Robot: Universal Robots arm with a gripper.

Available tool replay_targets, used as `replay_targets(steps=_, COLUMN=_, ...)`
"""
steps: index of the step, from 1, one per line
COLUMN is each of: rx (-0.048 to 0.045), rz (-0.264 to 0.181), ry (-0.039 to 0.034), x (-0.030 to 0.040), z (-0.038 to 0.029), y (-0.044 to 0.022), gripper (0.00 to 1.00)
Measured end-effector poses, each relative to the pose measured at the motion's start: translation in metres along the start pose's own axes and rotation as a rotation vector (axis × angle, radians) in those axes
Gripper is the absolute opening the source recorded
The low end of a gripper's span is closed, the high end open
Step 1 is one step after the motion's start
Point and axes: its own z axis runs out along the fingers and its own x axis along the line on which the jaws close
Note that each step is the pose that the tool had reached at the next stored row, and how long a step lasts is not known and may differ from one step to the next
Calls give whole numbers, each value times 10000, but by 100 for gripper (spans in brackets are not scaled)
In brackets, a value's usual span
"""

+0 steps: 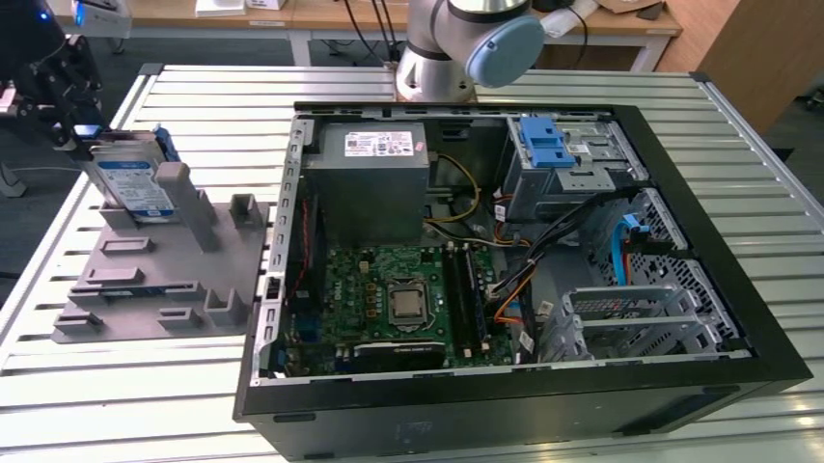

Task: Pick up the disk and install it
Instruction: 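Pick up the disk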

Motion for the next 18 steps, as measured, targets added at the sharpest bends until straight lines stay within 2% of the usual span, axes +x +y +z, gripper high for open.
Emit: replay_targets(steps=18, rx=2, rz=0, ry=-1, x=4, z=38, y=-1, gripper=55)
